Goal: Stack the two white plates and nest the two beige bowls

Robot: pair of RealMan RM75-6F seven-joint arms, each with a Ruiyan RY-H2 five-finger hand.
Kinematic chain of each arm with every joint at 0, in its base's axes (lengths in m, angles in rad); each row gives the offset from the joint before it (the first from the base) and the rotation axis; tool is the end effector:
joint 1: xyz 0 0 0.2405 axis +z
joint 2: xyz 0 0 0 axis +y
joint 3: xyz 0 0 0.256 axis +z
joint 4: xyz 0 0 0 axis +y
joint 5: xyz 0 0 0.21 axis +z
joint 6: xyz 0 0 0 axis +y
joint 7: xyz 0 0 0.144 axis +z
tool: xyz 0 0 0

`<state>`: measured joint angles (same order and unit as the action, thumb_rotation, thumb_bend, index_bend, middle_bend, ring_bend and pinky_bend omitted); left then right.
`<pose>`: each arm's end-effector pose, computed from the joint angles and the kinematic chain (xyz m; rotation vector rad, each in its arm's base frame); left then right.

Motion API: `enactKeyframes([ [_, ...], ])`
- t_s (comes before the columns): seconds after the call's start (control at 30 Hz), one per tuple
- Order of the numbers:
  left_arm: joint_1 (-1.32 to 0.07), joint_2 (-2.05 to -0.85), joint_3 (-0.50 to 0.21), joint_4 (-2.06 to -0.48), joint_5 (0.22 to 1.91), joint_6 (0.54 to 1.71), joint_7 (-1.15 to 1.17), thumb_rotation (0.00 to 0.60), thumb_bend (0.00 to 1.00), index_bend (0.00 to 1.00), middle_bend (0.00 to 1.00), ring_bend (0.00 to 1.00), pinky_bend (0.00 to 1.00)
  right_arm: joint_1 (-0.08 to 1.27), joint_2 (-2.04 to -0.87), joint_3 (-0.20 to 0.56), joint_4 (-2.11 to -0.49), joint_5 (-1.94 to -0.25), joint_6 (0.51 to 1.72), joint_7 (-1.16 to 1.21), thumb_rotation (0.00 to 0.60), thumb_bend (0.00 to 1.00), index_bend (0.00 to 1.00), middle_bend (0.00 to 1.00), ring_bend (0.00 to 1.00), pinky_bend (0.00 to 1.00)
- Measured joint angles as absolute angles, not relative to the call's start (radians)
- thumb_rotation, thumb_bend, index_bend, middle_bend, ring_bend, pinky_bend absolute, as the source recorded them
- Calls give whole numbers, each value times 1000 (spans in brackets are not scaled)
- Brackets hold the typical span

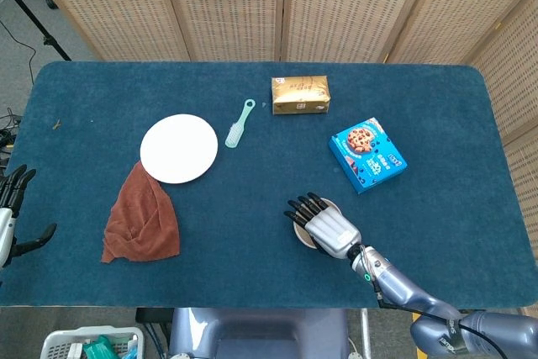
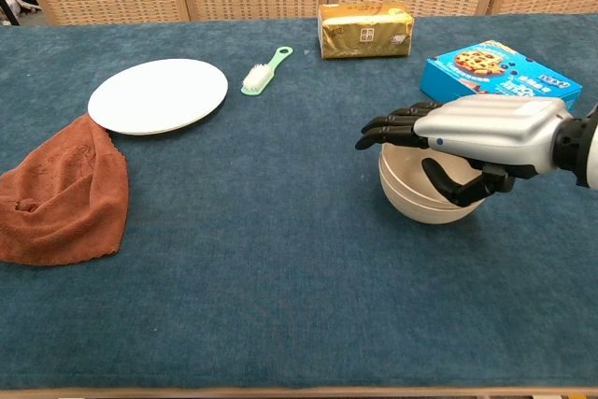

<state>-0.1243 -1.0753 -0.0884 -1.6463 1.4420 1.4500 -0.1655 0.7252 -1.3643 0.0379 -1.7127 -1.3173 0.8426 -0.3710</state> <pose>-0.3058 0.2008 0.1739 -1.2980 -1.0184 -1.0378 -0.1451 -0.2831 -0.0064 2.2407 -0.8145 0.8081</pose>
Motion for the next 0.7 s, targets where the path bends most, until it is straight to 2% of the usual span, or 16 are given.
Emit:
enactKeyframes([
  [0.7,-123,-1073,-90,-1647,1440,1452,-170,600,267,0,0,0,0,727,-1374,28,-1701,-1360,855,-317,600,900,0,0,0,0],
])
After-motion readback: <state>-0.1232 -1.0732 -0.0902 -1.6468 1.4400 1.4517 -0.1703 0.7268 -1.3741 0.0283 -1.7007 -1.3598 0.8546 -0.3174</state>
